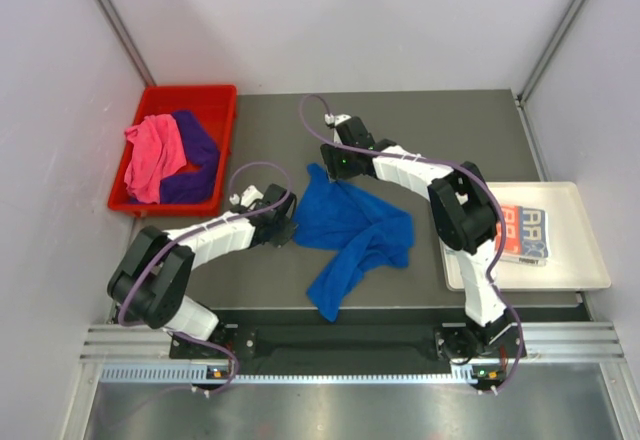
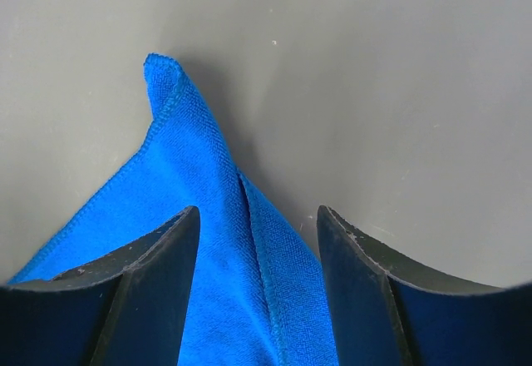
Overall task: Fold and stack the towels
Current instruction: Flatten out the crumpled towel
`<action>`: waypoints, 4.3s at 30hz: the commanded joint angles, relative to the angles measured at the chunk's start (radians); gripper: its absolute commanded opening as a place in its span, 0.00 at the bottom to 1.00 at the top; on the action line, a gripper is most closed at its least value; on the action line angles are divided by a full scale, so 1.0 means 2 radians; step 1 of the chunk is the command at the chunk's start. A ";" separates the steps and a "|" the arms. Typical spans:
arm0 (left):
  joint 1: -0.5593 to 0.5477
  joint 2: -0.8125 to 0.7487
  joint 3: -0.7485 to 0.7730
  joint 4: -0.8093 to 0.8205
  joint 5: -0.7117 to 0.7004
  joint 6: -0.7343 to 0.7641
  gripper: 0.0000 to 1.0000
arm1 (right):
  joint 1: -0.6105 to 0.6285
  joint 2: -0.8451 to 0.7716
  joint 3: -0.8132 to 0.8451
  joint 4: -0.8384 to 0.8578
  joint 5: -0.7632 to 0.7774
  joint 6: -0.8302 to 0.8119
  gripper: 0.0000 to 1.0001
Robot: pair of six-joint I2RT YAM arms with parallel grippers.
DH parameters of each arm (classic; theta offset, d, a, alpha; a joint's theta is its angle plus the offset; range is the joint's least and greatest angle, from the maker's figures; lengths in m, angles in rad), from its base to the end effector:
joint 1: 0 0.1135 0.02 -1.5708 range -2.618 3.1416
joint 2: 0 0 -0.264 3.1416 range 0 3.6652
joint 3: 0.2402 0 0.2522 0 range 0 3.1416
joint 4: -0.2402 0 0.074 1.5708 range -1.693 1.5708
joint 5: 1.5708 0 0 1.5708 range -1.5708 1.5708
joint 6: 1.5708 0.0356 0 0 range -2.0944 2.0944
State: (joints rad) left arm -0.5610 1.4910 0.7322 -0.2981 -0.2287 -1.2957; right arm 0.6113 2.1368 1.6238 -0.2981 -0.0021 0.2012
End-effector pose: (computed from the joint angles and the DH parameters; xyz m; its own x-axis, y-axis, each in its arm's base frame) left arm 0.2341 -0.1376 0.1570 -0.6082 -0.7249 -0.3235 -0.5945 0.6860 -0.4195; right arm 0.3930 0.2755 0.1889 -0.6967 -0.2442 -0.6745 -0.4448 0.8847 0.1391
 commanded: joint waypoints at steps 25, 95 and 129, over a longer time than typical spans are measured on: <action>0.030 -0.221 -0.055 -0.176 -0.049 -0.032 0.00 | 0.033 0.084 0.141 -0.004 -0.037 -0.057 0.61; 0.059 -0.163 0.206 -0.076 -0.058 0.293 0.00 | 0.028 -0.070 0.204 -0.063 0.105 -0.054 0.00; 0.059 -0.190 0.677 -0.100 0.137 0.528 0.00 | 0.030 -0.505 0.220 -0.116 0.071 -0.020 0.00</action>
State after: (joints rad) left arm -0.4549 1.1488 2.0293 -0.6163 0.0753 -0.2649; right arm 0.6739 1.1786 2.0182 -0.5659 0.1238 0.1627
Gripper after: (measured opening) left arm 0.017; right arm 0.009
